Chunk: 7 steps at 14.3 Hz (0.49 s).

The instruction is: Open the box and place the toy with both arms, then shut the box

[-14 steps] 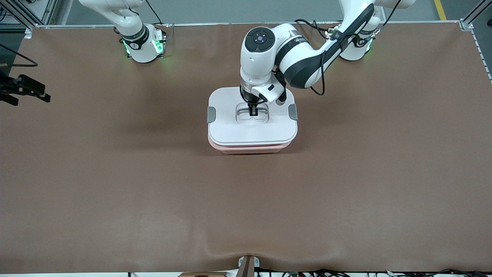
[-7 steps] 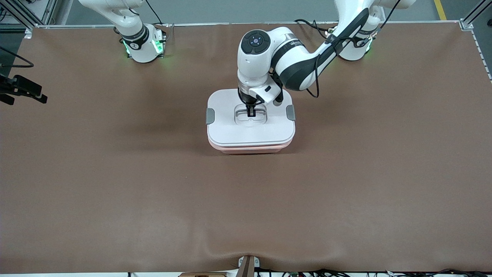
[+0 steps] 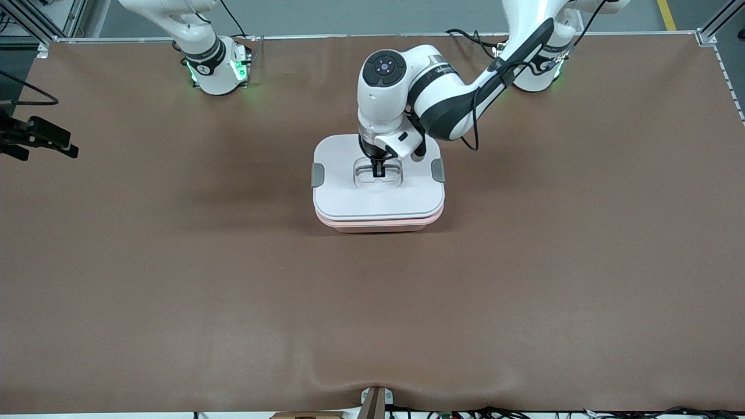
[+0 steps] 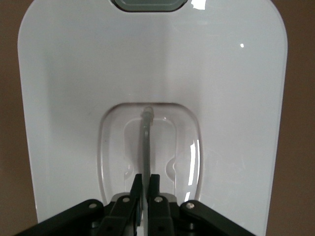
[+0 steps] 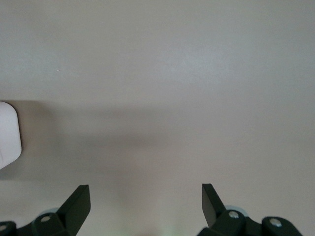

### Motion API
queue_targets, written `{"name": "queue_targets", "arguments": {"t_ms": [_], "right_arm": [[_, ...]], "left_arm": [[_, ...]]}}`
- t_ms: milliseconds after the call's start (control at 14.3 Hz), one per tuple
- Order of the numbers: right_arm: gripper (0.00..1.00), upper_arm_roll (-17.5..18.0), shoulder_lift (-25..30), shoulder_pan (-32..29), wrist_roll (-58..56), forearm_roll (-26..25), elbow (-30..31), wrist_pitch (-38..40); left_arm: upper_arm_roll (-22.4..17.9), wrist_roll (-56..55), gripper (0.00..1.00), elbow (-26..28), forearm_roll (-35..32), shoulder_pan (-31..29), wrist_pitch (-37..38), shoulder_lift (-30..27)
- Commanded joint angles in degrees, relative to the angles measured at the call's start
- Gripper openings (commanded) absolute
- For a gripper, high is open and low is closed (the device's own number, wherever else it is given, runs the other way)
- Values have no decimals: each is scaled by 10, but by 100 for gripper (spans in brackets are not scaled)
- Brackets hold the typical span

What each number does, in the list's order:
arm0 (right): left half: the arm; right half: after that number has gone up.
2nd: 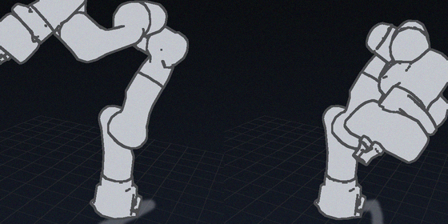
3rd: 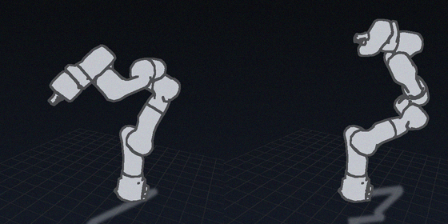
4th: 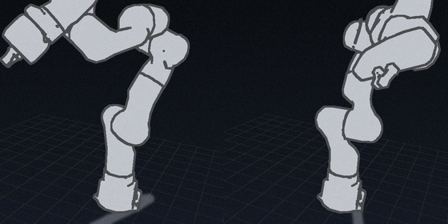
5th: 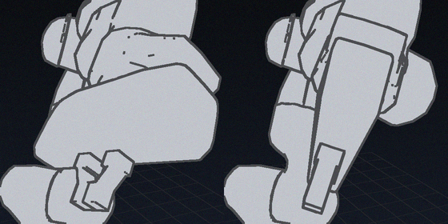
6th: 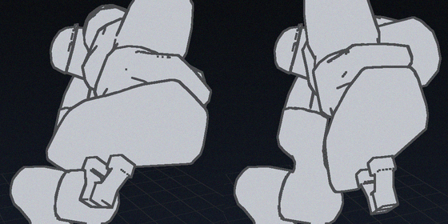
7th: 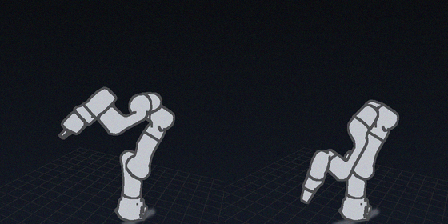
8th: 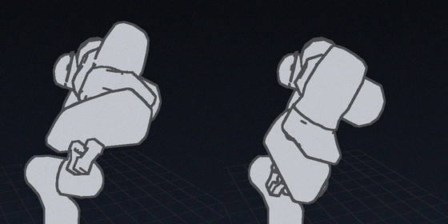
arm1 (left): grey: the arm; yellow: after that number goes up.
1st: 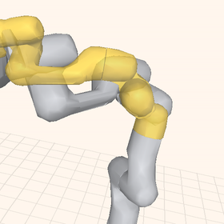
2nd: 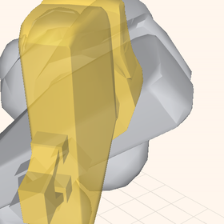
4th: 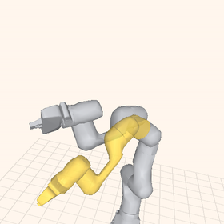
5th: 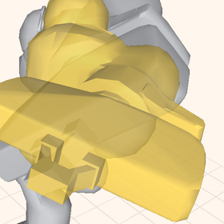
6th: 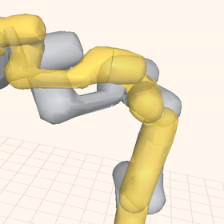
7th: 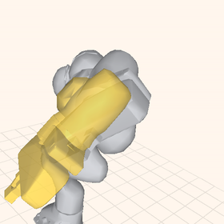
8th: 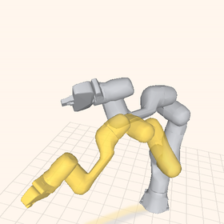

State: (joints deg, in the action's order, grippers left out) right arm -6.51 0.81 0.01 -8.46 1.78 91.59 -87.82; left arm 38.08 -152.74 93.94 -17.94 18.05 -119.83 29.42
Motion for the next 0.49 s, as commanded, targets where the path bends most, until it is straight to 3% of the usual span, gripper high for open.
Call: {"name": "queue_targets", "arguments": {"t_ms": [0,420], "right_arm": [[100,3,-13,3,12,2,-26,12],[100,3,-12,3,10,2,-20,25]], "left_arm": [[0,-12,0,-13,-17,3,-4,7],[-1,-17,0,-10,-33,1,-6,15]]}}
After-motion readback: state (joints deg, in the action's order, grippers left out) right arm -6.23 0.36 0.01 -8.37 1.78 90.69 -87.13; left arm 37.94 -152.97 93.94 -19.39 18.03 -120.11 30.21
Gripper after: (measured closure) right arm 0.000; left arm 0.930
